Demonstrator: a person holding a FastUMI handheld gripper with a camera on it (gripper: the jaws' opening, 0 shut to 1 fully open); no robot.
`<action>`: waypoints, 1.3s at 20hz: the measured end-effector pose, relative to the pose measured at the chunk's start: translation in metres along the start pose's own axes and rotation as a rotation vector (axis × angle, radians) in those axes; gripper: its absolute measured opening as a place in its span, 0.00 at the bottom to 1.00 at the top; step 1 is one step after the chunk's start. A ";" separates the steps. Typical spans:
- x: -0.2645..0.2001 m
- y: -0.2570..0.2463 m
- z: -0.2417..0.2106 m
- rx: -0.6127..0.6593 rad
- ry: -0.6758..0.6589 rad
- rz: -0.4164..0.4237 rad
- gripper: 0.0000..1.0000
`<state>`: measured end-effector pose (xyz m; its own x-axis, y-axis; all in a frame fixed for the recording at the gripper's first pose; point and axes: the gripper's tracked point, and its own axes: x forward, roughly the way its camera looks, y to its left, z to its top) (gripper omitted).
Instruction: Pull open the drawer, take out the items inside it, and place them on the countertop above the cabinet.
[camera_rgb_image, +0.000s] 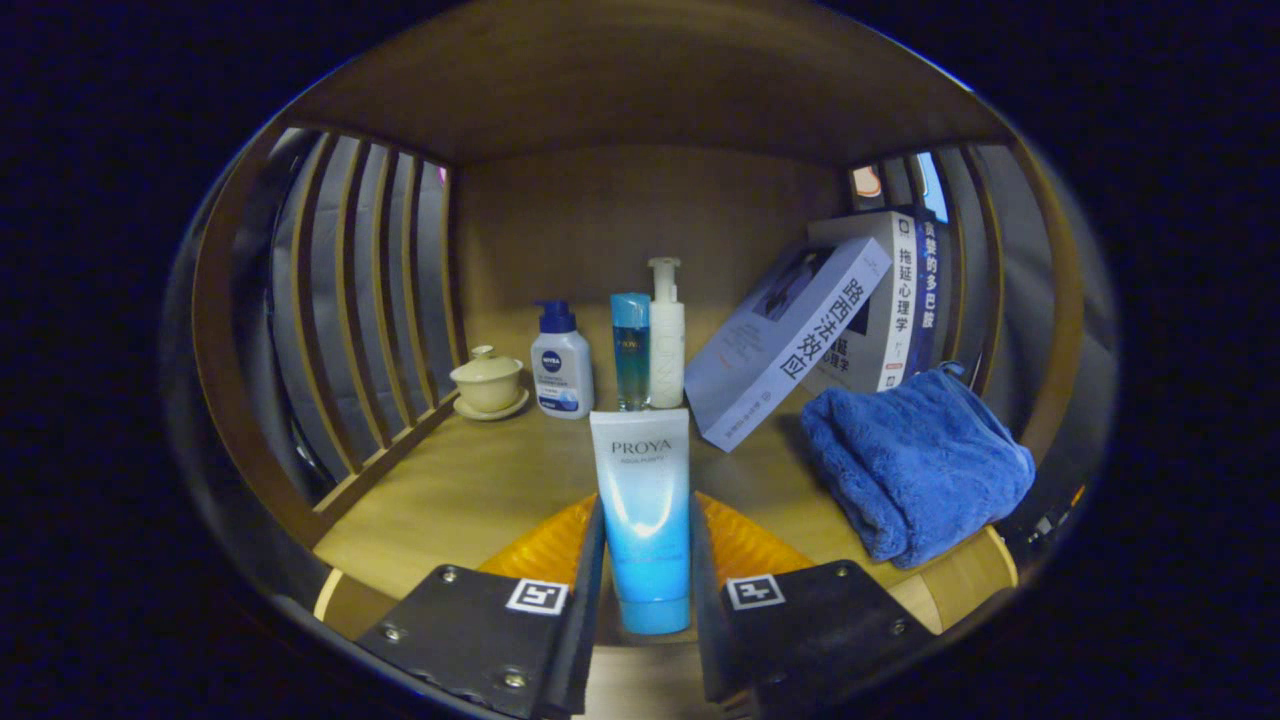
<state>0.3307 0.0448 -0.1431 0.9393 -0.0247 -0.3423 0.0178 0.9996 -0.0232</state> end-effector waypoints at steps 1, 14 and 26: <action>0.007 -0.002 -0.005 0.006 0.023 -0.004 0.45; -0.040 -0.007 0.011 -0.055 -0.021 -0.042 0.81; -0.196 -0.024 0.028 -0.034 -0.147 0.008 0.97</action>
<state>0.1556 0.0264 -0.0486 0.9795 -0.0112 -0.2013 0.0004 0.9986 -0.0538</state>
